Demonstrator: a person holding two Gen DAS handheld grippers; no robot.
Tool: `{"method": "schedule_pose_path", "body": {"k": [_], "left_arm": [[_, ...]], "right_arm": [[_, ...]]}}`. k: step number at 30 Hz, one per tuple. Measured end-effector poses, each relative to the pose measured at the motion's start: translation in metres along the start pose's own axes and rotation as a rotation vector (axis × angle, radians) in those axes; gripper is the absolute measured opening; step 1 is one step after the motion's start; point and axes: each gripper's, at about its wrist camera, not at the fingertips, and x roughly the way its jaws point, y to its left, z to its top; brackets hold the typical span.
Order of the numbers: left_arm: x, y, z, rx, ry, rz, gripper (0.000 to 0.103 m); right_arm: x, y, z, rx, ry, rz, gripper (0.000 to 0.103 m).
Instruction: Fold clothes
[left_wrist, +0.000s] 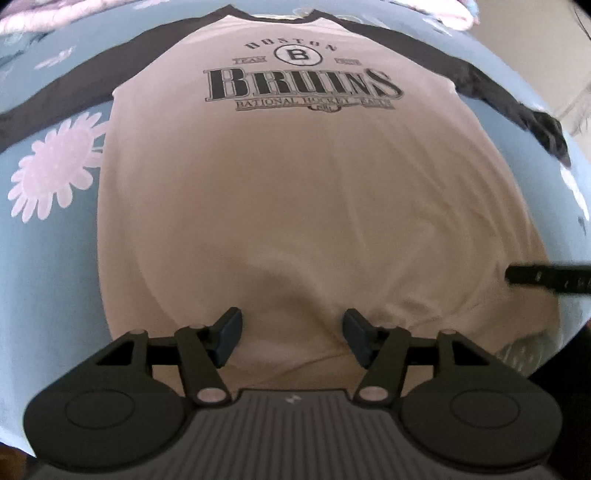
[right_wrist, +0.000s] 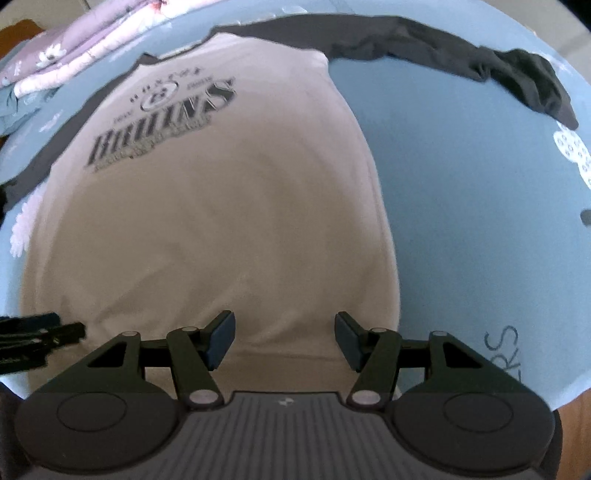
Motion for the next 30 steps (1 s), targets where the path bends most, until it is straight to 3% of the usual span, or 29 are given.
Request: {"method": "schedule_pose_path", "body": {"k": [3,5,8,12,18,25,30], "left_arm": [[-0.004,0.002,-0.006,0.049,0.007,0.007,0.064],[-0.012,0.008,-0.005,0.031,-0.005,-0.004,0.064],[-0.024,0.019,0.003,-0.016,-0.04,0.004,0.064],[-0.03,0.024,0.008,-0.025,-0.051,-0.014,0.064],[-0.024,0.035,0.0,-0.084,-0.025,-0.01,0.064],[-0.014,0.043,-0.014,-0.079,0.036,0.015,0.066],[-0.015,0.039,-0.021,-0.009,0.049,0.044,0.069]], "right_arm": [[-0.005,-0.001,-0.001,-0.009,-0.004,0.012,0.065],[-0.011,0.005,0.001,-0.034,-0.028,0.039,0.065],[-0.017,0.028,0.007,-0.141,-0.058,0.139,0.065],[-0.009,0.071,0.008,-0.322,-0.006,0.305,0.061],[0.005,0.107,-0.003,-0.469,0.055,0.429,0.05],[0.018,0.114,-0.018,-0.481,0.116,0.425,0.051],[0.01,0.111,-0.026,-0.483,0.116,0.437,0.051]]}}
